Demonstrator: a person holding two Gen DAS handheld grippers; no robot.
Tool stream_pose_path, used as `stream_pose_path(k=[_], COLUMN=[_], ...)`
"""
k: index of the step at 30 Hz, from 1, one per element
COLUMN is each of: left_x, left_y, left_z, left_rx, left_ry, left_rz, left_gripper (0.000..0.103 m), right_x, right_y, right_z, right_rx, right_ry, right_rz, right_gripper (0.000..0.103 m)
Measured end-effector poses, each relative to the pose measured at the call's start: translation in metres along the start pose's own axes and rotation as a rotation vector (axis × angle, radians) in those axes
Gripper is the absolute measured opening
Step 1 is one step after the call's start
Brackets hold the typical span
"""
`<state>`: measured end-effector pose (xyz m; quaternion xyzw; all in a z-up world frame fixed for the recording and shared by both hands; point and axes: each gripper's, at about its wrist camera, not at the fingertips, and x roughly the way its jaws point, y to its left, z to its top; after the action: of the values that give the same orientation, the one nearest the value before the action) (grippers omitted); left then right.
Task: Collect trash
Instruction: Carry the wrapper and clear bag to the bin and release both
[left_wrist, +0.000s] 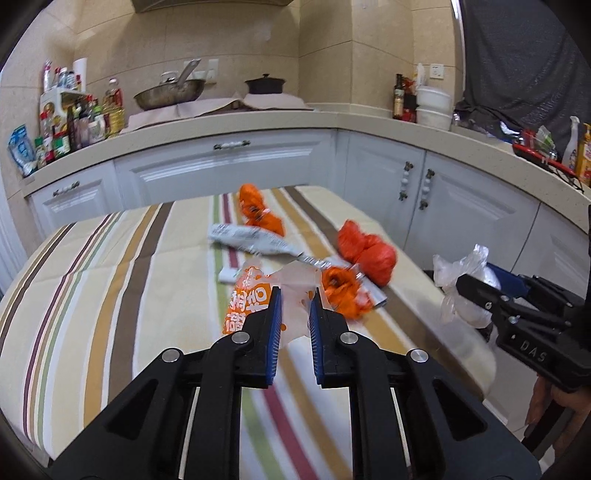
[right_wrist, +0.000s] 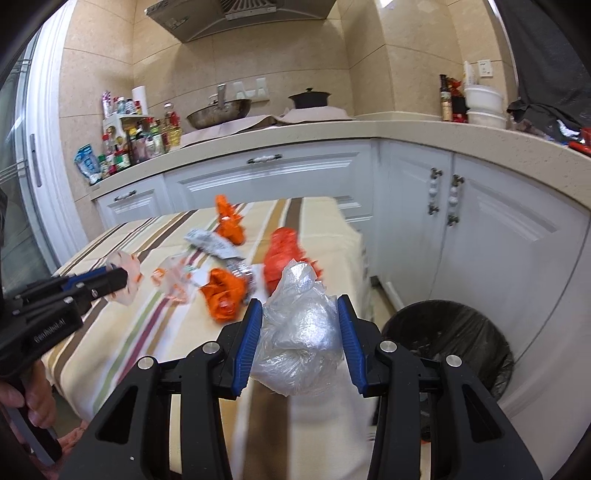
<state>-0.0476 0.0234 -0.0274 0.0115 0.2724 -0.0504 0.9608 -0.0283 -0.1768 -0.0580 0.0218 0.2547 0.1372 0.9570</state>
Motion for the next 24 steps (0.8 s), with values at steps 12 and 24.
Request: stream_pose_path(k=[12, 24], left_x=[0.042, 0.117], left_y=[-0.098, -0.199], left_z=[0.052, 0.073], left_rx=[0.099, 0.182], left_ry=[-0.042, 0.03], left_rz=[-0.174, -0.233], left_gripper=[0.014, 0.014], right_x=[-0.007, 0.01], right_y=[-0.077, -0.145], right_z=[0.011, 0.015], right_rx=[0.037, 0.081], right_ry=[-0.043, -0.03], right_rz=[-0.207, -0.306], right_gripper=[0.042, 0.042])
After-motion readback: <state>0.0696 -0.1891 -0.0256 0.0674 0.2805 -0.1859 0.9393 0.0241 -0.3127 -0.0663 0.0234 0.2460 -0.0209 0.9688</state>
